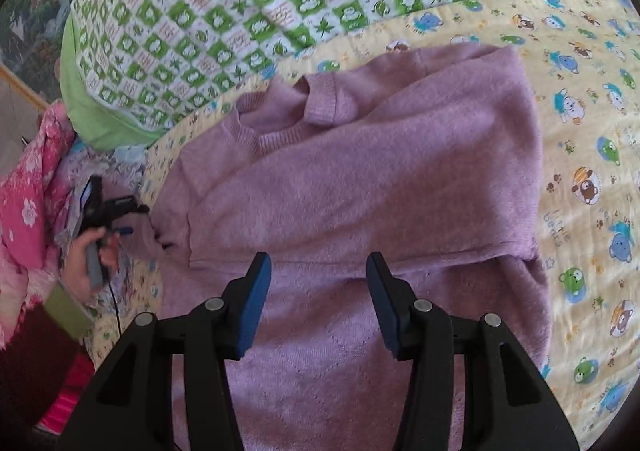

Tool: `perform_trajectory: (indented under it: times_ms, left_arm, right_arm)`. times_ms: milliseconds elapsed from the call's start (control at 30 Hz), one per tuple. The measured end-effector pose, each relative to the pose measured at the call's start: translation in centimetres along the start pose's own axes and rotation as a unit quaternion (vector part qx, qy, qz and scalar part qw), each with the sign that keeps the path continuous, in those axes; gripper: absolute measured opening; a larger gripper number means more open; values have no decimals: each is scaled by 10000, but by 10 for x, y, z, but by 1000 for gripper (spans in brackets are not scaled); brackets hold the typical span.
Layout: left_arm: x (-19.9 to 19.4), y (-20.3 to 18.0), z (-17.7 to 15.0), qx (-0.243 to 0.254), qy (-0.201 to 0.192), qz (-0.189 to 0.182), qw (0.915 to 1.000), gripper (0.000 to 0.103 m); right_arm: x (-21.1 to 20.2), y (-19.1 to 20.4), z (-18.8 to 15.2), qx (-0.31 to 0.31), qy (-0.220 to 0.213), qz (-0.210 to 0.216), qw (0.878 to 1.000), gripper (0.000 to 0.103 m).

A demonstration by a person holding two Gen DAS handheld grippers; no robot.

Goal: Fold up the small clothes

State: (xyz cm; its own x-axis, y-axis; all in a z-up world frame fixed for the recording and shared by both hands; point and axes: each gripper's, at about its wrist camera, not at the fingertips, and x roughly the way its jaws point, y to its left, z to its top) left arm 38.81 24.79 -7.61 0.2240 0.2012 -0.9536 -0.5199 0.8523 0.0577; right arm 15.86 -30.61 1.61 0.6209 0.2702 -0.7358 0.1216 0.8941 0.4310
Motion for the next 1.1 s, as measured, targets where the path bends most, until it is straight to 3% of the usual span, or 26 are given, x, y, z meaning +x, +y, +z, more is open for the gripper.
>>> perform_trajectory:
  times_ms: [33, 67, 100, 167, 267, 367, 400, 433, 467, 500, 567, 600, 700, 767, 900, 1100]
  left_arm:
    - [3, -1, 1, -6, 20, -146, 9999, 44]
    - [4, -2, 1, 7, 11, -311, 9995, 22]
    - [-2, -8, -1, 122, -92, -268, 9995, 7]
    - [-19, -24, -10, 491, -346, -197, 9980, 4]
    - [-73, -56, -39, 1098, -892, -938, 9855, 3]
    - [-149, -111, -90, 2034, -1490, -1922, 9484, 3]
    - [-176, -135, -116, 2497, -1682, -2400, 9229, 4]
    - [-201, -160, -147, 3050, -1847, -2838, 8901, 5]
    - [-213, -175, -167, 3380, -1923, -2979, 8718, 8]
    - [-227, -202, -203, 3912, -2004, -3008, 8464, 16]
    - [-225, -228, -241, 4430, -1973, -2972, 8225, 23]
    - [-216, -239, -257, 4619, -1860, -2890, 8176, 27]
    - [-178, -251, -277, 4827, -1406, -2516, 8270, 30]
    - [-160, -232, -275, 4778, -1297, -2405, 8349, 33]
    - [-136, -181, -270, 4499, -1320, -2065, 8588, 47]
    - [-83, -130, -253, 4336, -1126, -1148, 8866, 48]
  right_arm:
    - [0, 0, 0, -5, 4, 0, 10000, 51]
    - [-2, 0, 1, -8, -12, -11, 10000, 51]
    - [-4, 0, 2, -6, -53, -20, 10000, 51]
    - [-10, -2, 4, 25, -149, -56, 9999, 51]
    - [-20, -6, 9, 157, -318, -49, 9994, 51]
    - [-31, -9, 14, 339, -553, -59, 9979, 51]
    - [-35, -10, 17, 405, -646, -64, 9971, 51]
    - [-39, -11, 18, 455, -732, -92, 9962, 51]
    - [-42, -11, 20, 502, -802, -106, 9955, 51]
    - [-45, -12, 22, 550, -861, -109, 9947, 51]
    - [-47, -14, 24, 600, -868, -120, 9943, 51]
    - [-46, -14, 25, 602, -807, -147, 9948, 52]
    - [-38, -11, 25, 490, -635, -166, 9966, 60]
    - [-30, -7, 25, 356, -565, -159, 9976, 64]
    - [-7, -11, 32, 320, -450, -275, 9981, 65]
    - [34, -44, 60, 825, -453, -340, 9950, 65]
